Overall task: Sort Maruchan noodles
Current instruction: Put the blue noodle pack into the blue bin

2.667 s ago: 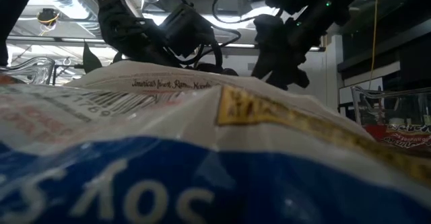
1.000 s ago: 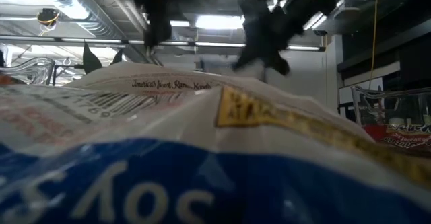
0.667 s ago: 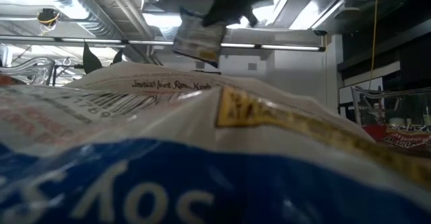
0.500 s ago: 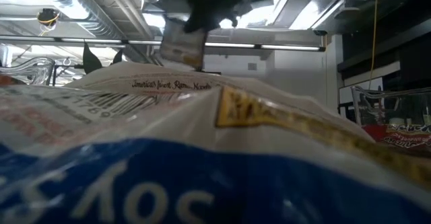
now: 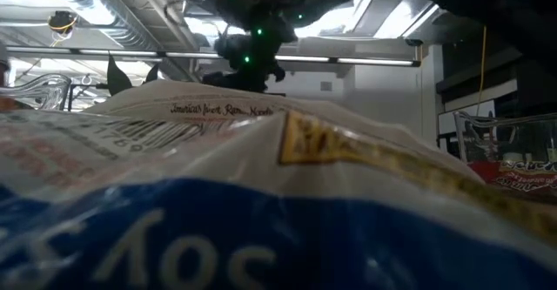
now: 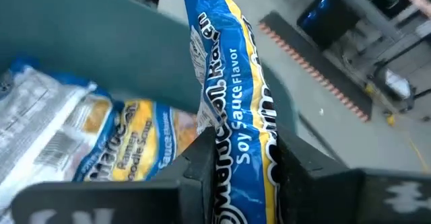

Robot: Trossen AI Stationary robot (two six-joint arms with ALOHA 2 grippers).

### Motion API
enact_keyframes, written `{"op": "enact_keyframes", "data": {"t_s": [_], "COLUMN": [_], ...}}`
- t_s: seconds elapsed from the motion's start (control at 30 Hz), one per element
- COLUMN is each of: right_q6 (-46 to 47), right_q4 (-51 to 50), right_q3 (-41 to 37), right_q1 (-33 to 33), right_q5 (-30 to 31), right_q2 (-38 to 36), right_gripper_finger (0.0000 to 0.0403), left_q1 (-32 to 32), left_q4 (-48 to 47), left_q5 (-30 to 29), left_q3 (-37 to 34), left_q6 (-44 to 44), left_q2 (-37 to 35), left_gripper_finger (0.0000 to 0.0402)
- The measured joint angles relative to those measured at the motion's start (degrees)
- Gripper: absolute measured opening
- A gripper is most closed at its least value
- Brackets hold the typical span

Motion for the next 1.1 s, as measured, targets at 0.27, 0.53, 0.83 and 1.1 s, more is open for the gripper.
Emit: {"op": "enact_keyframes", "data": {"t_s": [0.27, 0.53, 0.83, 1.1], "right_q6": [-1.19, -1.24, 2.54, 2.70], "right_q4": [-0.86, 0.19, 1.99, -0.61], "right_q3": [0.02, 0.04, 2.28, 5.66], "right_q1": [-0.59, -2.61, -1.79, 1.00], "right_q5": [-2.66, -9.81, -21.98, -22.68], "right_q2": [2.06, 1.95, -0.06, 0.39], "right_gripper_finger": [0.0092, 0.0265, 0.0315, 0.0262], "left_q1": [0.02, 0.13, 0.06, -1.26], "left_q4": [-0.48, -0.76, -2.23, -3.01], "left_q5": [-0.06, -1.03, -1.12, -1.21], "left_q3": [0.01, 0.02, 0.04, 0.07], "left_q6": [0.99, 1.38, 0.98, 0.97], "left_q2": [0.02, 0.02, 0.02, 0.02], "left_gripper_finger": [0.0105, 0.0105, 0.0105, 0.0105]}}
